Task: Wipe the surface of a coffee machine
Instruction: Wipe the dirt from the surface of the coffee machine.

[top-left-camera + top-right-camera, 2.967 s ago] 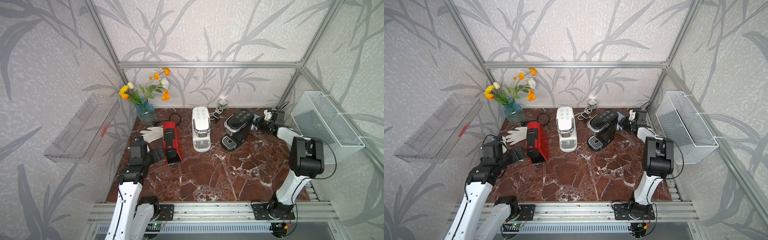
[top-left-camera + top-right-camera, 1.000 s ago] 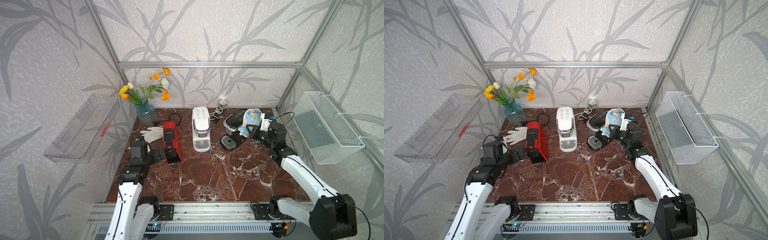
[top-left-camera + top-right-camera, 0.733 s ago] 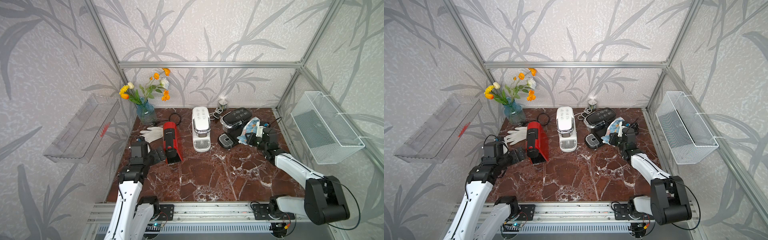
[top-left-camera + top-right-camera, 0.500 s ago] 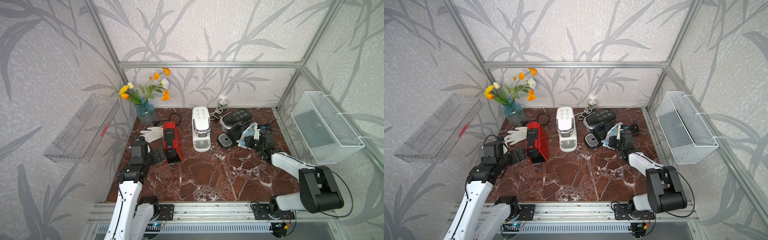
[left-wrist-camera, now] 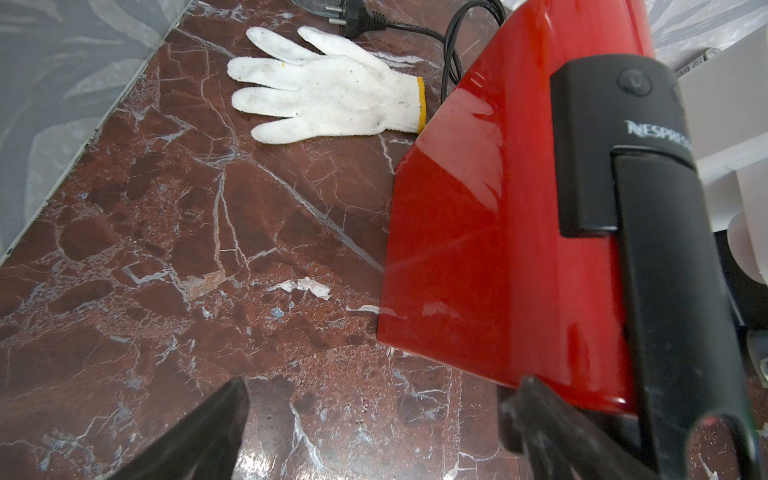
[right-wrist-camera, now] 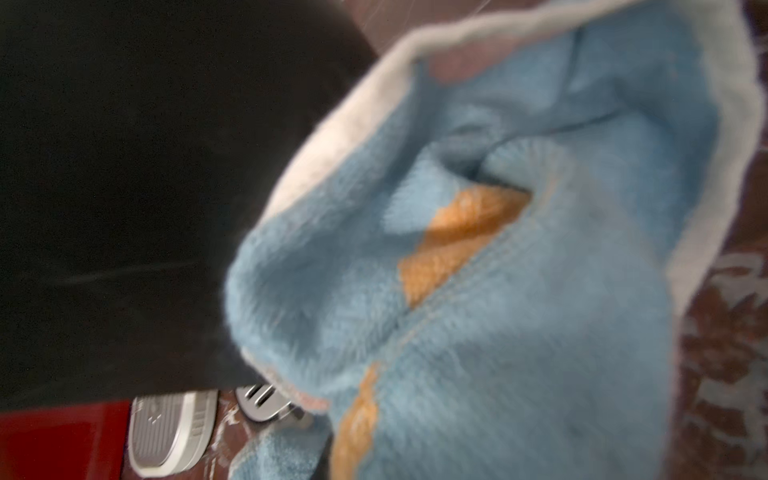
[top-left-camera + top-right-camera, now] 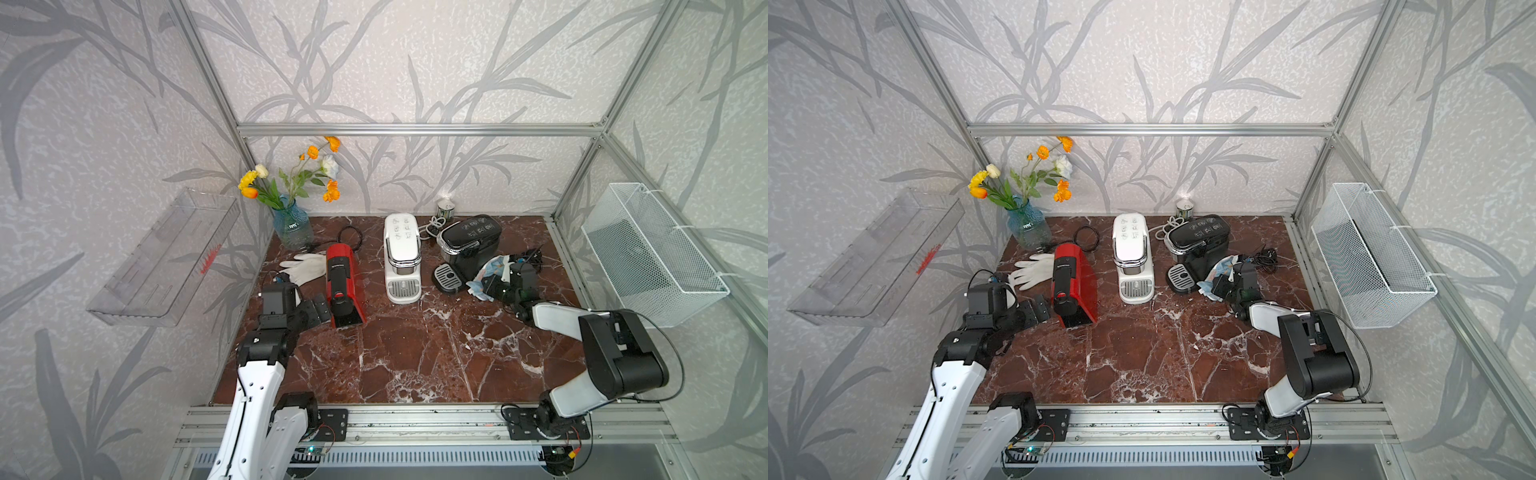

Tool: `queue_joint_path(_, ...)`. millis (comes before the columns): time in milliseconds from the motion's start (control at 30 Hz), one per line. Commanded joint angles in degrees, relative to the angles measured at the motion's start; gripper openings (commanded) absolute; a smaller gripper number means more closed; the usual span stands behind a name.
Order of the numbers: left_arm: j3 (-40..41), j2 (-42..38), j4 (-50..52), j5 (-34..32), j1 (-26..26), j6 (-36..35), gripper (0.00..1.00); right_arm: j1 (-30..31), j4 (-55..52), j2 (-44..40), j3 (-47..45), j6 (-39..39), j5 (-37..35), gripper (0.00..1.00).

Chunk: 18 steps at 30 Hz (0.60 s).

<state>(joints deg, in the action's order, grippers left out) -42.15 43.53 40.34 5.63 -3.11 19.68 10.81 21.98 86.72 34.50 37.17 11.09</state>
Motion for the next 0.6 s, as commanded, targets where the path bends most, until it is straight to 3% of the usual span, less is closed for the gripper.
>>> queue_joint_path(0,0.1,0.2,-1.3,1.9,0.5,-0.1,1.00,3.1,-2.0,-7.1,-1.0,1.3,1.7,0.06)
queue_joint_path(233,0.2,0.8,-2.4,2.0,0.5,-0.1,1.00,11.7,-4.3,-11.8,-1.5,4.4,0.5,0.06)
queue_joint_path(567,0.4,0.5,-2.4,1.7,0.5,-0.2,1.00,17.0,30.0,10.0,-0.5,11.8,-0.3,0.06)
